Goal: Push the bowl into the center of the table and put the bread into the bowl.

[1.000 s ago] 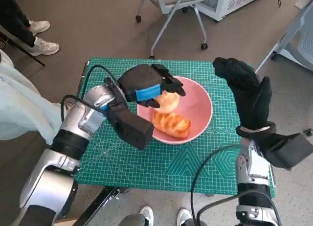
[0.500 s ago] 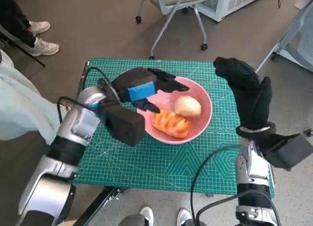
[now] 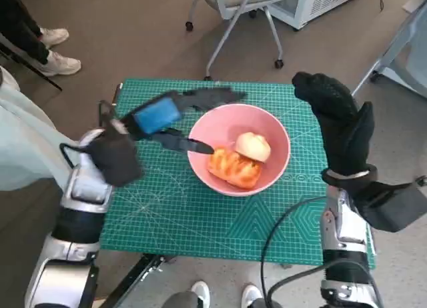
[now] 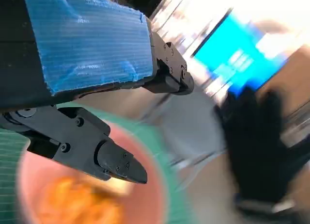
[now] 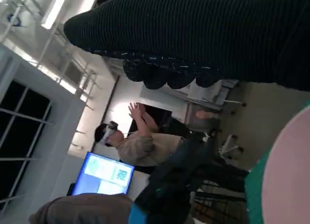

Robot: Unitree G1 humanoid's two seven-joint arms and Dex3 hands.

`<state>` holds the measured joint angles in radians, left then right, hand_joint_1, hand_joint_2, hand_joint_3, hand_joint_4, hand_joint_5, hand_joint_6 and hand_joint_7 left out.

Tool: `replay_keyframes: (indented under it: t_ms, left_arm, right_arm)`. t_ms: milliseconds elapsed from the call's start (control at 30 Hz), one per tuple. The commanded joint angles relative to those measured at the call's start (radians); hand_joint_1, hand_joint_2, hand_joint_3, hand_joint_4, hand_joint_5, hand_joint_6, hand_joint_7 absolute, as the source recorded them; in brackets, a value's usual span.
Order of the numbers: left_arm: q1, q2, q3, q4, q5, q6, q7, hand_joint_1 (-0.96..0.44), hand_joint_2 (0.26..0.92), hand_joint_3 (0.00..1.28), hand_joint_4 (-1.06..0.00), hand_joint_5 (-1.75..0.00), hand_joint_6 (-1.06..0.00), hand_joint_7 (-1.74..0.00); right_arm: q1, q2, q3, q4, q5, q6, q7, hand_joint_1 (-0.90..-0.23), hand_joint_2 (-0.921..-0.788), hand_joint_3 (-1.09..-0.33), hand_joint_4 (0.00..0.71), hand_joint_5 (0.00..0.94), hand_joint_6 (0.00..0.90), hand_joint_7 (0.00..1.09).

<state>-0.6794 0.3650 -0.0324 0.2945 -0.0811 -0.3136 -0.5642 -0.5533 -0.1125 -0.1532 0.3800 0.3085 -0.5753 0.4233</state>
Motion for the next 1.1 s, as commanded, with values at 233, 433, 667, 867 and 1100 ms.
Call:
replay_keyframes:
  t_ms: [233,433,667,867,1100]
  left_arm:
    - [0.104,-0.195,0.115,-0.017,-0.219,-0.075,0.08,-0.33,0.92,0.12,-0.24,-0.01,-0.37,-0.02]
    - [0.127,-0.232,0.126,-0.036,-0.214,-0.098,0.116,-0.43,0.921,0.18,-0.23,0.0,-0.35,-0.01]
    - [0.138,-0.264,0.129,-0.047,-0.194,-0.138,0.158,-0.49,0.921,0.22,-0.24,0.0,-0.34,-0.01]
    - [0.142,-0.276,0.128,-0.055,-0.183,-0.16,0.181,-0.51,0.921,0.22,-0.24,0.0,-0.34,-0.01]
    - [0.144,-0.277,0.122,-0.064,-0.185,-0.163,0.187,-0.54,0.921,0.23,-0.24,0.0,-0.33,-0.01]
  right_arm:
    - [0.023,0.001,0.009,-0.079,-0.006,0.051,-0.024,-0.627,-0.921,-0.755,0.209,0.001,0.127,0.54]
    - [0.016,-0.004,0.01,-0.105,-0.002,0.062,-0.024,-0.616,-0.921,-0.76,0.208,0.001,0.121,0.54]
    - [0.01,-0.01,0.01,-0.121,-0.001,0.063,-0.018,-0.612,-0.921,-0.763,0.209,0.001,0.113,0.56]
    - [0.007,-0.014,0.013,-0.14,-0.003,0.064,-0.017,-0.618,-0.921,-0.762,0.221,0.005,0.099,0.6]
    - [0.008,-0.018,0.011,-0.162,-0.006,0.063,-0.021,-0.625,-0.921,-0.75,0.238,0.012,0.088,0.62]
